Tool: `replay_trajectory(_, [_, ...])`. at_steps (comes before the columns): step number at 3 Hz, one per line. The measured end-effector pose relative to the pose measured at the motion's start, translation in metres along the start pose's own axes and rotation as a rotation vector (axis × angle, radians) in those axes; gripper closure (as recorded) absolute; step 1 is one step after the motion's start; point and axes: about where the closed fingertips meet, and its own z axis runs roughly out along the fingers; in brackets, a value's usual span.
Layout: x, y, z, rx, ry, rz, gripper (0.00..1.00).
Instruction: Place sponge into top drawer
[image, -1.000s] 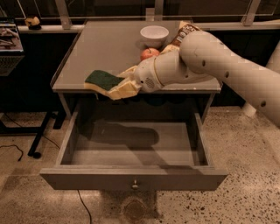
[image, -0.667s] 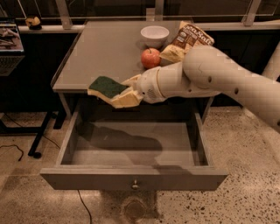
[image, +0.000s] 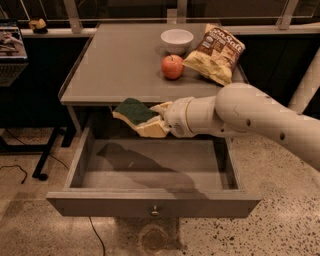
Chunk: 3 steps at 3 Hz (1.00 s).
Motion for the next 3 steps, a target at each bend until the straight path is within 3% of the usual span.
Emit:
replay_trajectory(1, [0.026,-0.001,-0.001,0.006,0.007,0.042,1.0])
replay_trajectory(2, [0.049,-0.004,0.001,-0.022,0.014,0.081,1.0])
replay_trajectory(3, [0.058,-0.011,0.005,-0.05,0.031,0.102,1.0])
